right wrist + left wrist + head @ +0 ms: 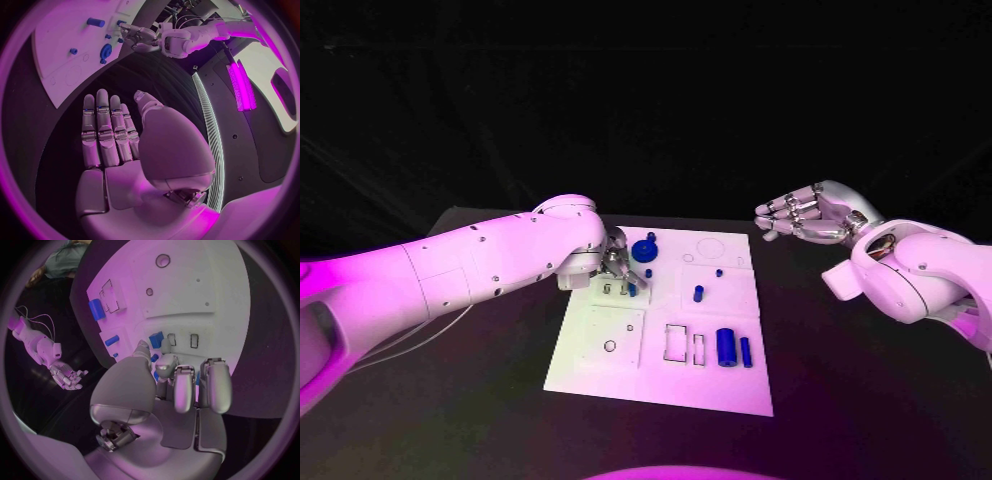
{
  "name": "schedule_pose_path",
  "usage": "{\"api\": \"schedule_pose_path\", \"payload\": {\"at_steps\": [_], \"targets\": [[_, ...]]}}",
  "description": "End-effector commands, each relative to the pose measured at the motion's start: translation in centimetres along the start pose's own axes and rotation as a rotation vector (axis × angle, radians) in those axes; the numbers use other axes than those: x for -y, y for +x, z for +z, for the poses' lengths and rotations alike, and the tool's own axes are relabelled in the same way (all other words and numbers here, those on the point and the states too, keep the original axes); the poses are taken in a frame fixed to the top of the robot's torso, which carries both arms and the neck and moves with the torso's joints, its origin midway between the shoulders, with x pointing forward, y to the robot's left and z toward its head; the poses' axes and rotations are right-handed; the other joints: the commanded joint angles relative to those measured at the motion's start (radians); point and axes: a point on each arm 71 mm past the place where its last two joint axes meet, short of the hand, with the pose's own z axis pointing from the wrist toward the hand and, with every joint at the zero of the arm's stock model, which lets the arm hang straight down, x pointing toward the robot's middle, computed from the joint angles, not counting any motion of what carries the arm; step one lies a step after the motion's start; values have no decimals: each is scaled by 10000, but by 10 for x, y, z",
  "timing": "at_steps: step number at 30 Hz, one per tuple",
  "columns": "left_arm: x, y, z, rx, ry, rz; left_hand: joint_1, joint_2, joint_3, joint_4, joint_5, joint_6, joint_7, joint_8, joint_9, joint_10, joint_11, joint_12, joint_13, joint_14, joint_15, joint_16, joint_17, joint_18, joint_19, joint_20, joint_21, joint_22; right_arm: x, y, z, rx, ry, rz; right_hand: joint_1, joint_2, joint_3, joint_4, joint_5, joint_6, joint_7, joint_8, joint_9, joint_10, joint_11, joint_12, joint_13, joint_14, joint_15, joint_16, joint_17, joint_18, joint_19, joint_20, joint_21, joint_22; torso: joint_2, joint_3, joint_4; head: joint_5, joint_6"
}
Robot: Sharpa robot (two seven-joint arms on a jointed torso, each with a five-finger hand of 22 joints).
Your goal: Assemble the parts on the task board
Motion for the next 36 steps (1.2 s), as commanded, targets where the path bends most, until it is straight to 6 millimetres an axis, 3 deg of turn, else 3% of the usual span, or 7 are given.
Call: {"api": "schedule_pose_path", "payload": {"at_steps": [1,18,20,26,29,31,36], "targets": [[2,2,0,-229,46,28,117,1,111,-12,38,-93,6,69,31,-78,-17,-46,-15,687,-63,-69,1357,-123,27,-48,57,23,0,1,0,-86,-8,-87,-40,52,-23,-20,35,15,67,-24,-10,-54,-20,30,-9,-78,-3,-16,-12,75,-61,12,23,-15,7,3,6,-21,-8],[2,2,0,-313,89,-134,1761,147,2178,-600,91,-387,-99,37,192,-229,-127,-180,-137,691,-173,-83,1379,-126,22,-136,76,79,1,1,0,-117,70,-54,-53,58,-25,-13,49,19,72,-20,-9,-50,-17,36,-13,-91,3,-19,-23,74,-70,16,20,-34,12,1,13,-46,-40],[2,2,0,-315,97,-177,1990,-15,2787,-749,96,-436,-84,21,211,-274,-121,-246,-182,690,-174,-87,1381,-128,24,-155,80,92,1,1,0,-121,76,-52,-53,58,-25,-13,49,19,72,-20,-9,-50,-17,36,-13,-91,3,-19,-23,74,-70,16,20,-34,16,0,11,-40,-51],[-1,2,-1,-283,151,-595,922,-1498,7147,-1304,-8,-501,160,395,703,-146,4,-332,-317,698,-78,-104,1411,-110,21,-112,91,146,2,1,-1,-128,96,-50,-64,61,-28,-7,57,25,73,-16,-8,-44,-16,42,-15,-99,6,-20,-30,73,-75,19,19,-46,14,3,20,-31,-77],[-3,1,-2,-238,198,-956,536,-1711,7830,-1684,48,-579,17,577,928,-74,-61,-275,-292,702,-92,-104,1421,-131,20,-67,91,155,2,1,-1,-124,105,-51,-66,61,-29,-6,58,26,73,-15,-8,-43,-16,42,-15,-100,7,-20,-31,73,-76,19,18,-48,14,4,32,-40,-86],[-6,1,-4,-145,233,-1247,279,-1876,8370,-1881,1464,-577,55,694,1065,-78,-44,-265,-282,701,-78,-106,1426,-130,19,-85,91,158,2,1,-1,-121,114,-53,-68,61,-30,-5,59,26,73,-15,-7,-43,-16,43,-16,-101,7,-21,-32,73,-77,19,18,-50,11,9,37,-28,-87],[-13,-3,-9,438,250,-2077,-285,-2057,9073,-2277,2052,-569,1,973,1385,-173,-76,-523,-696,705,-118,-109,1437,-116,-7,-85,63,102,3,0,-2,-123,144,-72,-79,79,-15,6,253,31,70,-10,-7,-43,-20,51,-32,-123,12,-18,-58,74,-93,28,17,-103,7,15,49,-47,-73]]}}
